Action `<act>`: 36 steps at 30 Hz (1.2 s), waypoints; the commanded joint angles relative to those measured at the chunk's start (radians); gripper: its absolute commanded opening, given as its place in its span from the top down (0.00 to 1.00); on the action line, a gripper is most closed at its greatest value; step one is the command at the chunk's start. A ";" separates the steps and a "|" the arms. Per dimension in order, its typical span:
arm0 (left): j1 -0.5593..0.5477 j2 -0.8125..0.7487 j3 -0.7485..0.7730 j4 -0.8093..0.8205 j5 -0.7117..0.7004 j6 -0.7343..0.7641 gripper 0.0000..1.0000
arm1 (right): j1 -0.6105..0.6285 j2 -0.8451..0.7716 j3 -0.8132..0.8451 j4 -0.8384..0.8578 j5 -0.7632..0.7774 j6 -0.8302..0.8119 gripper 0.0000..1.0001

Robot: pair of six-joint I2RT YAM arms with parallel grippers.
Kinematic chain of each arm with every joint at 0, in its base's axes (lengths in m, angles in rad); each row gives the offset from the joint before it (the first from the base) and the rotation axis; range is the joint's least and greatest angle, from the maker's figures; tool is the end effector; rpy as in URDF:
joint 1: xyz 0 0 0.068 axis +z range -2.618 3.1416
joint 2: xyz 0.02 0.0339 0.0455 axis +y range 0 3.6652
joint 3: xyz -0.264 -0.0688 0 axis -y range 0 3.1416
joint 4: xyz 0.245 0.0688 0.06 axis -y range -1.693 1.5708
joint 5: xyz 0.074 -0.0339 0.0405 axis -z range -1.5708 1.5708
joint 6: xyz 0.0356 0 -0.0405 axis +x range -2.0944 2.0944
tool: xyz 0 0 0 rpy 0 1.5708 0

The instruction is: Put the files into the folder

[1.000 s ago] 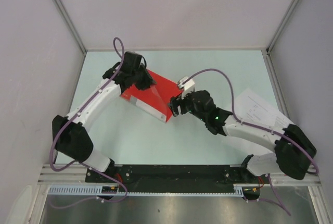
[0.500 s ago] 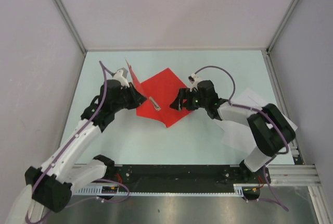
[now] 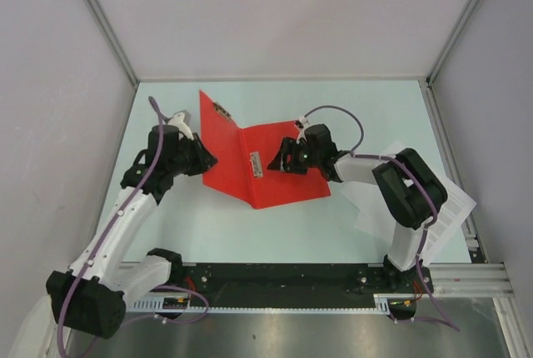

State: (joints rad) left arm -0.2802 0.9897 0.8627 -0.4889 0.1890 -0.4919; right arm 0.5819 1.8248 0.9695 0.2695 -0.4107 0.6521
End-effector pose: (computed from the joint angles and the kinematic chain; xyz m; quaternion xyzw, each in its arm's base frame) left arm 0.2044 -0.0658 0.2997 -0.0503 0.8838 -0.2499 0.3922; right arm 0.3107 0.2214 0.1645 -0.0661 0.8655 0.4144 0.2736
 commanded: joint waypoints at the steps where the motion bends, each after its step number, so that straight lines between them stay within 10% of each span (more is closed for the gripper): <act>1: 0.157 0.039 0.053 -0.146 -0.082 0.042 0.76 | 0.030 0.028 0.026 -0.019 0.062 0.007 0.31; 4: 0.262 0.124 0.085 -0.212 -0.086 0.073 0.72 | 0.044 0.042 0.026 -0.027 0.096 0.012 0.32; 11: 0.397 0.152 0.280 -0.336 -0.307 0.102 0.00 | 0.088 0.034 0.029 -0.036 0.113 -0.020 0.31; 16: 0.394 0.031 0.328 -0.257 0.054 0.105 0.07 | 0.107 0.025 0.060 -0.089 0.072 -0.060 0.12; 21: 0.297 -0.051 0.162 0.173 0.377 -0.176 0.24 | 0.119 0.083 0.119 -0.043 0.066 -0.001 0.10; 25: 0.087 0.166 0.226 0.158 0.294 -0.154 0.29 | 0.124 0.143 0.147 0.049 0.023 0.092 0.33; 36: 0.090 0.489 0.133 0.242 0.004 -0.123 0.55 | 0.107 0.267 0.184 0.200 -0.039 0.132 0.69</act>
State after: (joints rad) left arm -0.1967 1.4643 1.0317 -0.3546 0.2615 -0.5968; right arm 0.6979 2.0453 1.1137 0.3779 -0.4179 0.7643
